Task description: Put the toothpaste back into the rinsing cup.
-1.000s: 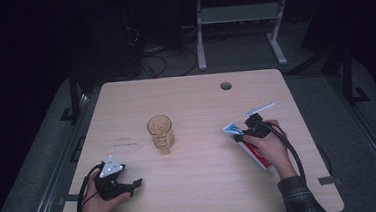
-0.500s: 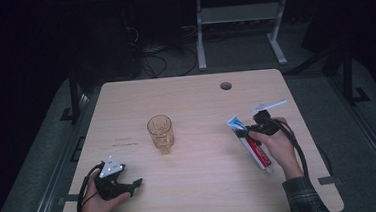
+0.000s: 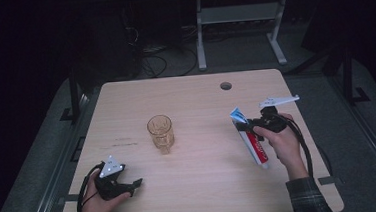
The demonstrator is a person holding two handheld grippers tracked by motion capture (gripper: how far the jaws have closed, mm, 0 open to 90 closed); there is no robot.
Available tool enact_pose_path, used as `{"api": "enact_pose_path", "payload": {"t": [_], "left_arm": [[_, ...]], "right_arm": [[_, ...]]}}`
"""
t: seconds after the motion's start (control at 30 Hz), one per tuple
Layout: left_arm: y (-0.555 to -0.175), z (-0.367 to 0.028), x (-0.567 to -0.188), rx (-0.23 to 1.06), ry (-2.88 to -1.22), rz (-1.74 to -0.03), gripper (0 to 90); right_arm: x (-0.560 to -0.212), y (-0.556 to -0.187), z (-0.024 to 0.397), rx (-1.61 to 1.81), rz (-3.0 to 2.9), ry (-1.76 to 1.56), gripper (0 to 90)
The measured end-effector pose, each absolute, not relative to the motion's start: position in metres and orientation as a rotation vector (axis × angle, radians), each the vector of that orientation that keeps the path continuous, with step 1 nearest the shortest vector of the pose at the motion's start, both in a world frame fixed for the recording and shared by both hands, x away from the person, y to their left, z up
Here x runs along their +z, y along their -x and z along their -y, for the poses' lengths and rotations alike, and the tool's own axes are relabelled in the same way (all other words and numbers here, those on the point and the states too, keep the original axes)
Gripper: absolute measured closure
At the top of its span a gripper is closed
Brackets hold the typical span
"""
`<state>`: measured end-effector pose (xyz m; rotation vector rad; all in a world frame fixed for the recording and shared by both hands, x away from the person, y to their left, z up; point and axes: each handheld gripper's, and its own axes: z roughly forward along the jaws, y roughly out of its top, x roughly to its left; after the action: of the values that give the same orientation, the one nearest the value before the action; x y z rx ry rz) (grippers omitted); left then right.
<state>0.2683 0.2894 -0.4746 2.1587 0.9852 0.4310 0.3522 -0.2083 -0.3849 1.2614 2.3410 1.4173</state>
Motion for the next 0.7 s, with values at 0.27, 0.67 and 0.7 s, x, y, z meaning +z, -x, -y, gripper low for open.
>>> {"api": "enact_pose_path", "payload": {"t": [0.27, 0.67, 0.7], "left_arm": [[-0.268, -0.289, -0.475, 0.431, -2.159, -0.985, 13.6], [-0.268, -0.289, -0.475, 0.432, -2.160, -0.984, 13.6], [-0.268, -0.289, -0.475, 0.433, -2.161, -0.983, 13.6]], "right_arm": [[-0.377, -0.350, 0.203, 1.490, -2.305, -1.179, 72.7], [-0.369, -0.359, 0.186, 1.543, -2.312, -1.095, 72.5], [-0.368, -0.361, 0.183, 1.560, -2.307, -1.090, 72.5]]}}
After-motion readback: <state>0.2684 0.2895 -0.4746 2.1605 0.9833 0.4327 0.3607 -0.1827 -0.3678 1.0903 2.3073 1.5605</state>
